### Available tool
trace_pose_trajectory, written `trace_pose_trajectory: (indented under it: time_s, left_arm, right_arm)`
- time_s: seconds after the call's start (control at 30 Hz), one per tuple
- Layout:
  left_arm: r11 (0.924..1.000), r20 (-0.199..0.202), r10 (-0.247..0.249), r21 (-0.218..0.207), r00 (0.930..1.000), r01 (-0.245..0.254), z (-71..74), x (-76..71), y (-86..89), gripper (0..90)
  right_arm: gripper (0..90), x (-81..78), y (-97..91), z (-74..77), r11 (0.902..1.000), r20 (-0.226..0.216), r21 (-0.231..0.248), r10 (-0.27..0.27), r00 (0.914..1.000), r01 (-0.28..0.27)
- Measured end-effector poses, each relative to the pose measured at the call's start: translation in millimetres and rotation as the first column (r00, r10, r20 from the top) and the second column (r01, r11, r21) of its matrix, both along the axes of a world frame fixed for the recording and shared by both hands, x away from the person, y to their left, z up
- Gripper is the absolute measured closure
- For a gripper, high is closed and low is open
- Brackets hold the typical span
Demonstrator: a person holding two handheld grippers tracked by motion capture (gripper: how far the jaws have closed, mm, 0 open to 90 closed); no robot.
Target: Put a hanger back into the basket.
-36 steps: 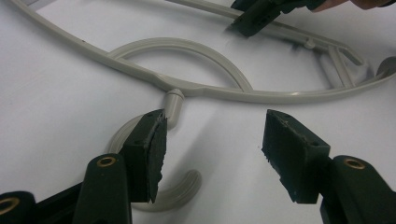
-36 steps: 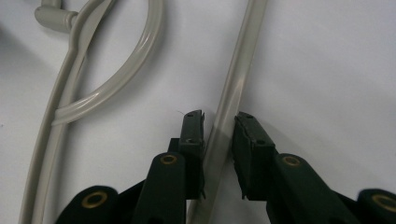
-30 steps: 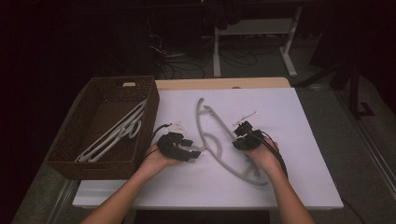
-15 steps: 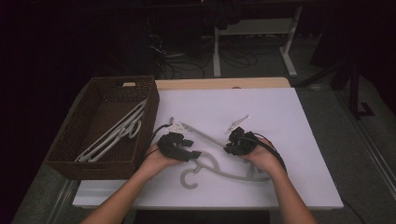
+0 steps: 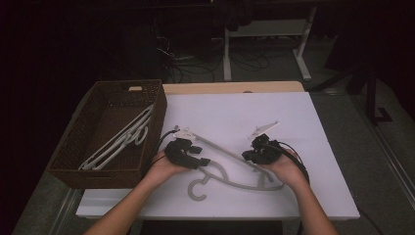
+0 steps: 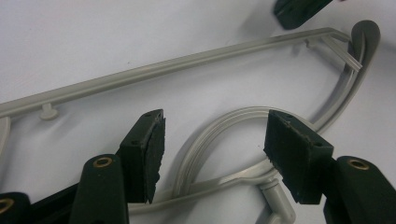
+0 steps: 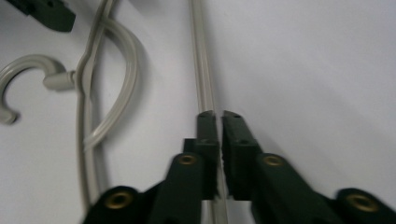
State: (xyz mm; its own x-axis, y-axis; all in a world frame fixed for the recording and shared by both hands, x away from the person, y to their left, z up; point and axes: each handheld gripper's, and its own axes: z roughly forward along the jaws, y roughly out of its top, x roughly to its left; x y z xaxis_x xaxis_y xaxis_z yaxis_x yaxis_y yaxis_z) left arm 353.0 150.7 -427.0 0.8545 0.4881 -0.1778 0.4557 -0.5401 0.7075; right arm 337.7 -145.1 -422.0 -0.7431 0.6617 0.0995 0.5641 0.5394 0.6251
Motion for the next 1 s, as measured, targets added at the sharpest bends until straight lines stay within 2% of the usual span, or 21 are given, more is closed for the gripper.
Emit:
trace_pose_trajectory:
  time_s: [0.1, 0.17, 0.33, 0.47, 0.67, 0.73, 1.0]
  left_arm:
    - [1.0, -0.003, 0.0, -0.003, 1.0, -0.001, -0.1, 0.7, 0.6, 34.7]
    - [1.0, -0.004, 0.002, -0.007, 1.0, -0.002, -0.2, 1.3, 1.1, 31.3]
    - [0.9997, 0.002, 0.013, -0.019, 0.9999, -0.013, 1.0, 1.9, 2.4, 24.1]
    - [0.9996, 0.0, 0.019, -0.021, 0.9998, -0.019, 1.5, 2.9, 3.1, 20.3]
    - [0.9993, 0.003, 0.032, -0.02, 0.9995, -0.032, 2.0, 3.6, 3.5, 13.7]
    - [0.9992, 0.005, 0.036, -0.02, 0.9994, -0.035, 1.9, 4.0, 4.1, 13.2]
    - [0.9992, 0.009, 0.035, -0.02, 0.9993, -0.035, 2.4, 3.2, 3.6, 13.2]
  right_arm:
    - [89.2, -10.6, -9.0, 1.9, 0.9996, 0.005, 0.006, -0.027, 0.9996, 0.027]
    - [89.2, -19.5, -13.1, 0.9, 0.9991, 0.001, -0.007, -0.042, 0.9991, 0.042]
    - [89.2, -39.0, -17.0, -4.9, 0.9991, -0.022, -0.022, -0.036, 0.9991, 0.036]
    - [89.2, -48.5, -14.3, -11.6, 0.9983, -0.04, -0.046, -0.038, 0.9985, 0.036]
    - [89.3, -48.5, -5.8, -20.3, 0.9929, -0.058, -0.115, -0.036, 0.9977, 0.029]
    - [89.3, -48.8, -4.6, -20.5, 0.9923, -0.064, -0.121, -0.035, 0.9974, 0.027]
    - [89.3, -41.8, -9.4, -22.2, 0.9768, -0.013, -0.205, -0.068, 0.9976, 0.064]
